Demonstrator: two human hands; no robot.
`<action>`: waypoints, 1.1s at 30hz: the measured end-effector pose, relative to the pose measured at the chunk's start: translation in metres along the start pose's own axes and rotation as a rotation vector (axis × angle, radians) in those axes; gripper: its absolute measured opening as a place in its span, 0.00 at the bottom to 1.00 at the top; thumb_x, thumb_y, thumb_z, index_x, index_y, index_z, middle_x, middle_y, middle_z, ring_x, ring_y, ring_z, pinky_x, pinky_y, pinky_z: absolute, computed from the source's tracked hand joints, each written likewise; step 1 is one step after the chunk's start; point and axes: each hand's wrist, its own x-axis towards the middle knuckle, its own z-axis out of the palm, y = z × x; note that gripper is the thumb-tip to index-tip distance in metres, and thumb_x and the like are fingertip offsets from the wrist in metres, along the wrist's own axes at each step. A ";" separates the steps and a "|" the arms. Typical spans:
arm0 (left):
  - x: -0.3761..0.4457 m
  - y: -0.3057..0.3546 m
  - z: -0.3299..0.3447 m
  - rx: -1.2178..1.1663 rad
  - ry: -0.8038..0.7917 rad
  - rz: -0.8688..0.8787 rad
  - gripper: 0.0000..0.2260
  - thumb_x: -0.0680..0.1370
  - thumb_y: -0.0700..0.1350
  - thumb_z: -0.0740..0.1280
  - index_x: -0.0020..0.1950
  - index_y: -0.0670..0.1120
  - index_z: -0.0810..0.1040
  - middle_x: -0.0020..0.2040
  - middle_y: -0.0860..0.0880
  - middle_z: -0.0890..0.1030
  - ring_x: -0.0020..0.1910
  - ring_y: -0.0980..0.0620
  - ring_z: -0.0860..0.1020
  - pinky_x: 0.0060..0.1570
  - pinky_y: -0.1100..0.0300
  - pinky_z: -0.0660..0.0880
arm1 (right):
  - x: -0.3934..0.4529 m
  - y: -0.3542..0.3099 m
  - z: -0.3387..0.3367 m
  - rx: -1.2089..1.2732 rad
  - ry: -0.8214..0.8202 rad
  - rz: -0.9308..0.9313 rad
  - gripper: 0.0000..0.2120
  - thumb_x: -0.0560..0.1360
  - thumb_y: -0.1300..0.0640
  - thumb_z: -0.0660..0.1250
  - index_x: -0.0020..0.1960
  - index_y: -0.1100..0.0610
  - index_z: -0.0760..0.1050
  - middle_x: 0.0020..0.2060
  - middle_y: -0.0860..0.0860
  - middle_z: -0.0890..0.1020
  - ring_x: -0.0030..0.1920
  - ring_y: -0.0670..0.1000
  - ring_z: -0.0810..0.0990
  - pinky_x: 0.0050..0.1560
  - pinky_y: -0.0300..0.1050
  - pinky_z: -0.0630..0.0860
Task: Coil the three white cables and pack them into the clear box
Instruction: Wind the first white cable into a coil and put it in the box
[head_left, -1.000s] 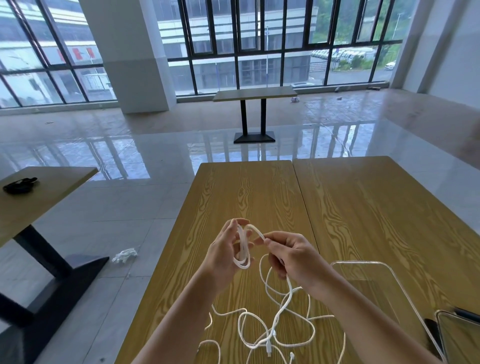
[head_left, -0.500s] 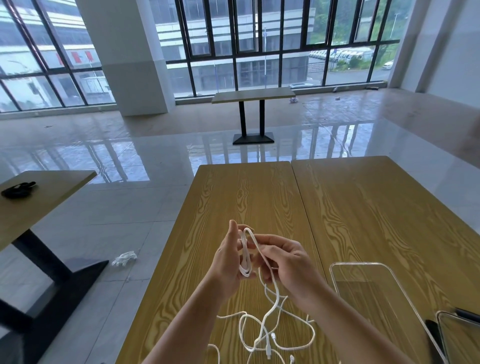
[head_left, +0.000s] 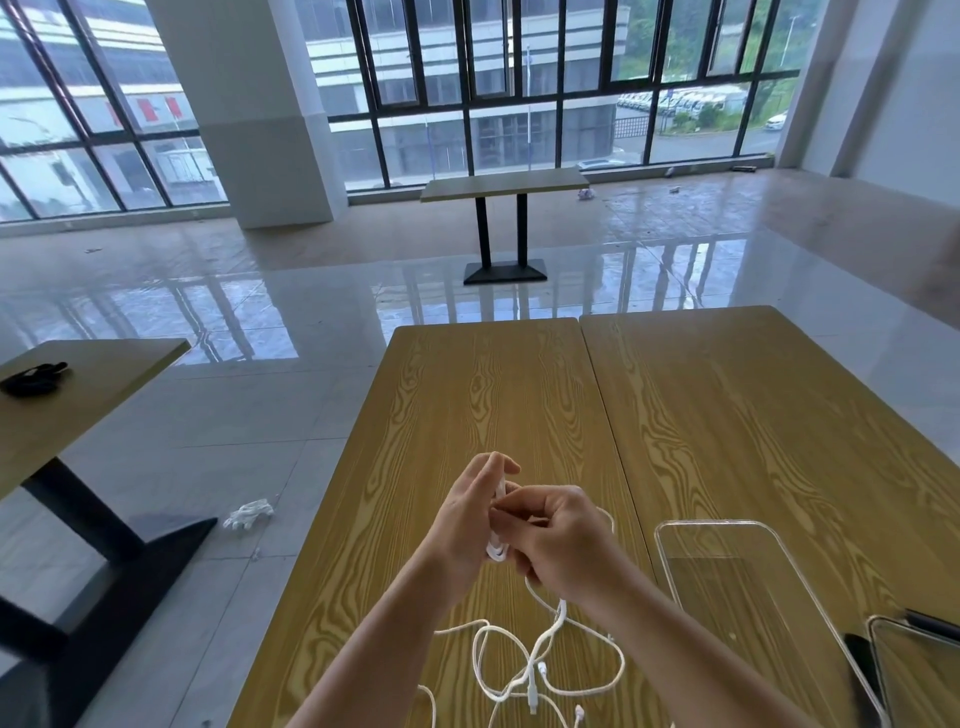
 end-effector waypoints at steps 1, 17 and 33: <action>0.001 0.000 0.000 -0.004 0.024 0.005 0.15 0.79 0.58 0.60 0.53 0.47 0.75 0.42 0.41 0.77 0.32 0.43 0.77 0.31 0.52 0.72 | 0.000 0.000 -0.001 0.005 -0.022 0.003 0.09 0.79 0.57 0.68 0.42 0.56 0.84 0.25 0.53 0.78 0.26 0.50 0.75 0.27 0.42 0.73; 0.025 0.045 -0.077 -0.421 0.550 -0.053 0.17 0.82 0.58 0.57 0.47 0.48 0.77 0.40 0.43 0.83 0.33 0.47 0.77 0.30 0.58 0.73 | -0.007 0.013 -0.036 -0.413 -0.628 0.361 0.11 0.83 0.55 0.60 0.53 0.53 0.82 0.31 0.47 0.81 0.29 0.46 0.77 0.35 0.38 0.74; 0.007 0.026 -0.047 -0.003 0.116 -0.106 0.15 0.84 0.52 0.56 0.54 0.47 0.79 0.44 0.42 0.80 0.46 0.41 0.81 0.51 0.45 0.78 | 0.021 -0.003 -0.032 -0.059 -0.028 0.240 0.10 0.80 0.57 0.66 0.49 0.63 0.82 0.27 0.51 0.76 0.20 0.43 0.68 0.21 0.35 0.64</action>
